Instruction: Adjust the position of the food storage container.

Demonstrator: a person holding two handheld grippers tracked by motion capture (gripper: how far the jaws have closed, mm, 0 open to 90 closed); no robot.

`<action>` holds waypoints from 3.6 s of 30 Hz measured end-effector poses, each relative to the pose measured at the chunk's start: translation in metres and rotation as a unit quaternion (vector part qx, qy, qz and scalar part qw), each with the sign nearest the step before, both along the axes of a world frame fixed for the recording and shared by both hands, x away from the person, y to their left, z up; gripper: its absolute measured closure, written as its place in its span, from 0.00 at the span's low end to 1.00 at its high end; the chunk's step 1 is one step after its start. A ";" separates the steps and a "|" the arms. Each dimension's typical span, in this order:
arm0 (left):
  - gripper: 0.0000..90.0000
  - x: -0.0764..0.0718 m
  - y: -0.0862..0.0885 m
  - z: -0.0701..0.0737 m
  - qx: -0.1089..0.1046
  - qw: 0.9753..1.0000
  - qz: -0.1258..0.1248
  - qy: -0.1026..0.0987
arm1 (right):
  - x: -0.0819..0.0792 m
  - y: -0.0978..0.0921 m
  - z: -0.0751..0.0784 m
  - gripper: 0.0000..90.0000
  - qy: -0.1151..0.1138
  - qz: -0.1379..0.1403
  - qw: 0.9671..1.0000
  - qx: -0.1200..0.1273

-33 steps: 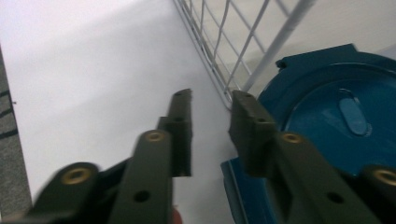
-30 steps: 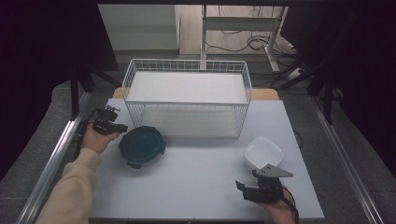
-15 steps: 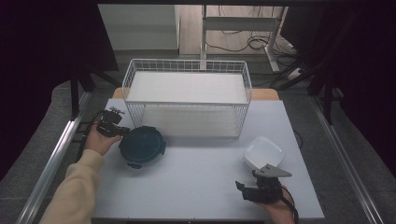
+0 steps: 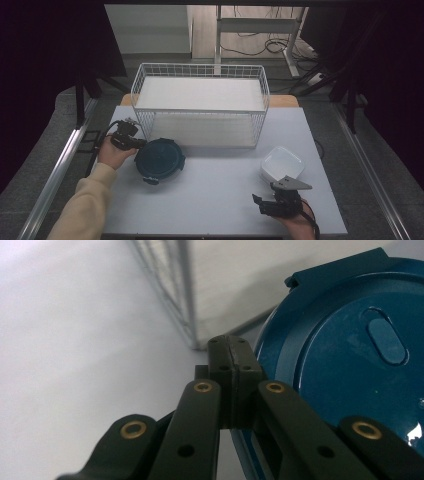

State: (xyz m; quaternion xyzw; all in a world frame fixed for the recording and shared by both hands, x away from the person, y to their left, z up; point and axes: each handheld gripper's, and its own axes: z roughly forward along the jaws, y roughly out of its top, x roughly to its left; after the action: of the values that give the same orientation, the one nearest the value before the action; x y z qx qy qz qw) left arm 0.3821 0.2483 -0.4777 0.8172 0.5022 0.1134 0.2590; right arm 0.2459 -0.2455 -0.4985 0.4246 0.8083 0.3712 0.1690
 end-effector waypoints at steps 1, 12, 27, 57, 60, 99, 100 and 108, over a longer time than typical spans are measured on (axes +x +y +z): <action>1.00 -0.001 -0.002 0.000 0.000 1.000 -0.003 0.001 | 0.000 0.000 0.000 0.25 0.001 0.000 1.000 0.000; 1.00 -0.010 -0.020 0.002 0.008 1.000 -0.021 0.000 | 0.001 -0.001 -0.001 0.25 0.002 -0.002 1.000 -0.001; 1.00 -0.019 -0.038 0.002 -0.004 0.999 -0.045 0.004 | 0.000 0.001 0.000 0.24 -0.005 0.006 1.000 0.005; 1.00 -0.053 -0.083 0.001 -0.030 0.996 -0.088 0.002 | -0.001 0.001 0.003 0.24 -0.014 0.009 1.000 0.015; 1.00 -0.059 -0.089 0.001 -0.037 0.995 -0.089 0.002 | -0.002 0.001 0.003 0.24 -0.018 0.009 1.000 0.015; 0.42 -0.127 -0.044 0.008 -0.158 0.984 -0.026 -0.082 | -0.006 0.003 0.005 0.24 -0.048 0.017 0.998 0.038; 0.38 -0.129 -0.044 0.007 -0.161 0.984 -0.025 -0.079 | -0.006 0.003 0.005 0.24 -0.048 0.020 0.998 0.039; 0.32 -0.142 -0.038 -0.001 -0.161 0.984 -0.020 -0.073 | -0.005 0.002 0.003 0.24 -0.045 0.022 0.998 0.040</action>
State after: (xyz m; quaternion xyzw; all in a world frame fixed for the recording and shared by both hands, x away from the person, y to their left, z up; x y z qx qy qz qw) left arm 0.2398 0.2098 -0.4782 0.7644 0.4770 0.0852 0.4253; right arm 0.2412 -0.2440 -0.4952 0.3958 0.7935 0.4258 0.1797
